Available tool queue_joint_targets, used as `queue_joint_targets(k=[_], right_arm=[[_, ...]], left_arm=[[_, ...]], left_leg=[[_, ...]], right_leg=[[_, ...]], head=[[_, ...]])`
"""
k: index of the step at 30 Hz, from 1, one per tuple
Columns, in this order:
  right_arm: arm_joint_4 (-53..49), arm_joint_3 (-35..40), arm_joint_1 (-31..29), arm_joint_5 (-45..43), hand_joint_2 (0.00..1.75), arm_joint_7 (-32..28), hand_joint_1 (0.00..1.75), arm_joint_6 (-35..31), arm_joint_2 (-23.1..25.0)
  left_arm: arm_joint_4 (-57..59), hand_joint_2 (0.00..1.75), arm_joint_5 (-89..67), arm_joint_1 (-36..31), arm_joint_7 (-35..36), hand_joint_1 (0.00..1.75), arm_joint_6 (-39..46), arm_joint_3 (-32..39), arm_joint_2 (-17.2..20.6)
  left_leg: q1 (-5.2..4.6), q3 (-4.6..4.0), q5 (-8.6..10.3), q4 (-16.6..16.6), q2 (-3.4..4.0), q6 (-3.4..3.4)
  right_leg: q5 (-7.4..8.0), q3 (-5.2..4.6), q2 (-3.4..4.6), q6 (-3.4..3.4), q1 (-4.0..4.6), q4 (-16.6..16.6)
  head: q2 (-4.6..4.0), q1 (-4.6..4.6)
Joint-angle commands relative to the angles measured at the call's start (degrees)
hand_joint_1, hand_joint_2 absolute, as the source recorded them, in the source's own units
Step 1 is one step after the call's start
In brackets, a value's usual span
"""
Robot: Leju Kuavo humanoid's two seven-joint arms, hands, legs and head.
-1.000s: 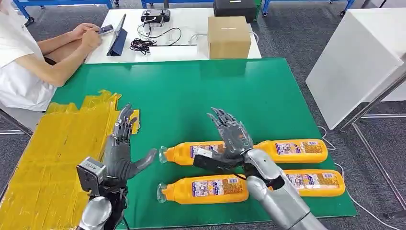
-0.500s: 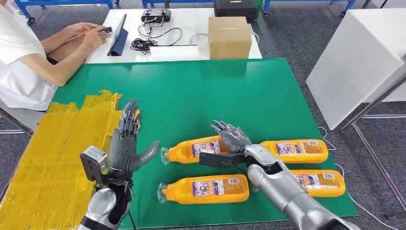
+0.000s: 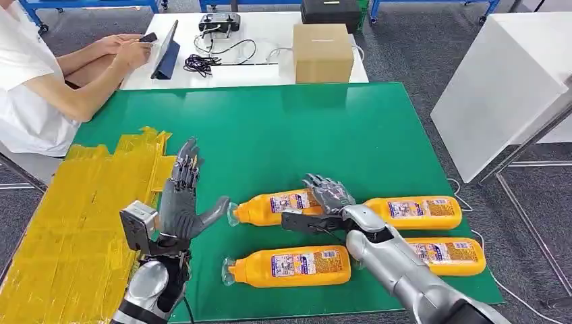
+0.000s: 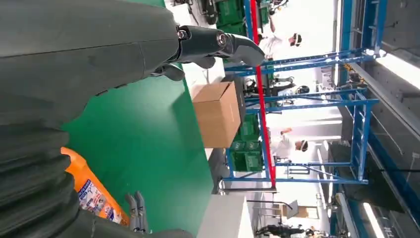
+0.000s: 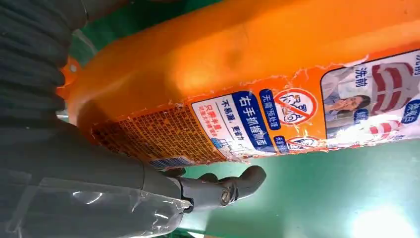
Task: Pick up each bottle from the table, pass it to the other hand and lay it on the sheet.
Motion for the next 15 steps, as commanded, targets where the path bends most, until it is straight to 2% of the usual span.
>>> queue_joint_targets(k=[1, 8, 9, 10, 11, 12, 15], right_arm=[[6.3, 2.0, -2.1, -0.2, 1.75, 0.2, 0.0, 0.6, 0.9], [12.0, 3.1, -3.4, 0.9, 1.75, 0.9, 0.0, 0.7, 2.6], [13.0, 3.3, -3.6, 1.4, 1.75, 0.8, 0.07, 0.2, 2.9], [13.7, 3.6, -3.8, 2.2, 1.75, 1.0, 0.91, -0.7, 3.2], [14.1, 3.9, -3.8, 2.8, 1.75, 1.3, 1.47, -1.3, 3.5], [14.7, 3.8, -3.9, 3.4, 1.75, 1.5, 1.71, -2.0, 3.8], [14.9, 2.7, -3.5, 4.3, 1.75, 1.6, 1.75, -4.4, 4.5]], left_arm=[[4.0, 1.75, 0.1, -2.3, 0.2, 0.0, 0.0, -0.8, 0.1], [5.6, 1.75, 0.4, -3.3, 0.4, 0.0, 0.1, -1.7, -0.3], [5.8, 1.75, 0.5, -3.4, 0.5, 0.0, 0.2, -1.8, -0.3], [5.9, 1.75, 0.6, -3.5, 0.5, 0.0, 0.3, -1.9, -0.4], [5.9, 1.75, 0.6, -3.5, 0.5, 0.0, 0.4, -1.9, -0.4], [5.8, 1.75, 0.7, -3.5, 0.5, 0.0, 0.6, -1.9, -0.5], [5.4, 1.75, 0.6, -3.2, 0.6, 0.0, 0.8, -1.7, -0.4]], left_leg=[[0.01, 0.11, -0.01, 0.0, -0.03, -0.04], [0.02, 0.15, -0.01, -0.1, -0.01, -0.04], [0.04, 0.2, -0.01, -0.1, -0.02, -0.06], [0.04, 0.18, -0.01, -0.1, -0.01, -0.04], [0.03, 0.18, 0.0, -0.1, 0.0, -0.04], [0.07, 0.27, -0.01, -0.1, 0.01, -0.06], [0.05, 0.32, 0.02, -0.1, 0.01, -0.05]], right_leg=[[-0.02, 0.13, -0.05, 0.0, 0.01, -0.1], [-0.01, 0.16, -0.03, 0.0, 0.03, -0.1], [0.0, 0.23, -0.05, 0.0, 0.05, -0.1], [0.0, 0.2, -0.04, 0.0, 0.04, -0.1], [0.01, 0.18, -0.02, 0.0, 0.04, -0.1], [0.02, 0.29, -0.04, 0.0, 0.07, -0.2], [0.03, 0.33, -0.03, 0.0, 0.05, -0.1]], head=[[0.0, 0.0], [0.0, -0.02], [0.0, -0.02], [0.0, -0.02], [0.0, -0.02], [0.0, 0.0], [0.0, 0.0]])
